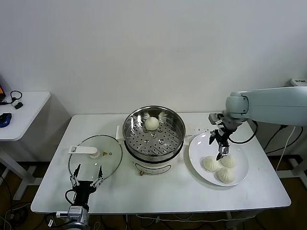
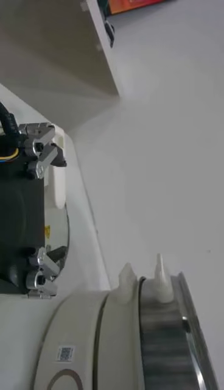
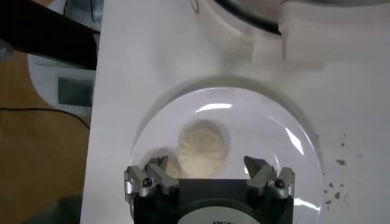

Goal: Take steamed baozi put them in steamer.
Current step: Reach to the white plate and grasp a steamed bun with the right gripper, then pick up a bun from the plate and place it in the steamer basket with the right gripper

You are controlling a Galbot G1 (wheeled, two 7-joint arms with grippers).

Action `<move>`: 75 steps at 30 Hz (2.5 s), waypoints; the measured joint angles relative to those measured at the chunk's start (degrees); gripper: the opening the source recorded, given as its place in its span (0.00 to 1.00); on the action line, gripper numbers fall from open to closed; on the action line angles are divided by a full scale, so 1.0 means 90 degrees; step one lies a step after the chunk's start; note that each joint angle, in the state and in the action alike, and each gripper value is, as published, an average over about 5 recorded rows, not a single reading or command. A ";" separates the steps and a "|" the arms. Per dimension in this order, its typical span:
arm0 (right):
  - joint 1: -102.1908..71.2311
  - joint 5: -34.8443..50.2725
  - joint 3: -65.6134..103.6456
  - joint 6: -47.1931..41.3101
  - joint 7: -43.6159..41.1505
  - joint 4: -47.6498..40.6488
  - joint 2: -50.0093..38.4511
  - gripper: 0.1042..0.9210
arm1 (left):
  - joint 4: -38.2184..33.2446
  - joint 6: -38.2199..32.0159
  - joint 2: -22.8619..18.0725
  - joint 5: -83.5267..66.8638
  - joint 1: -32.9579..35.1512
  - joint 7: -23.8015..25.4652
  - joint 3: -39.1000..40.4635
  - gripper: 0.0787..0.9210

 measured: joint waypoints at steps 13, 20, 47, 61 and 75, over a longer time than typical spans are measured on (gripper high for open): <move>-0.0440 -0.0340 0.0139 -0.0071 0.0089 -0.0073 -0.0039 0.88 | 0.0075 -0.0019 0.0000 -0.0003 -0.0015 -0.0007 -0.0033 0.88; -0.0683 -0.0539 0.0247 -0.0087 0.0168 -0.0202 -0.0078 0.88 | 0.0112 -0.0034 0.0000 -0.0003 -0.0032 -0.0008 -0.0043 0.88; -0.1512 -0.0917 0.0720 -0.0009 0.0352 -0.0698 0.0041 0.88 | 0.0140 -0.0066 0.0000 -0.0015 -0.0049 -0.0009 -0.0109 0.88; -0.1610 -0.1035 0.0783 0.0040 0.0342 -0.0821 0.0097 0.82 | 0.0140 -0.0068 0.0000 -0.0025 -0.0058 -0.0010 -0.0119 0.88; -0.1554 -0.1081 0.0814 0.0059 0.0337 -0.0852 0.0096 0.73 | 0.0124 -0.0067 0.0000 -0.0029 -0.0052 -0.0017 -0.0084 0.88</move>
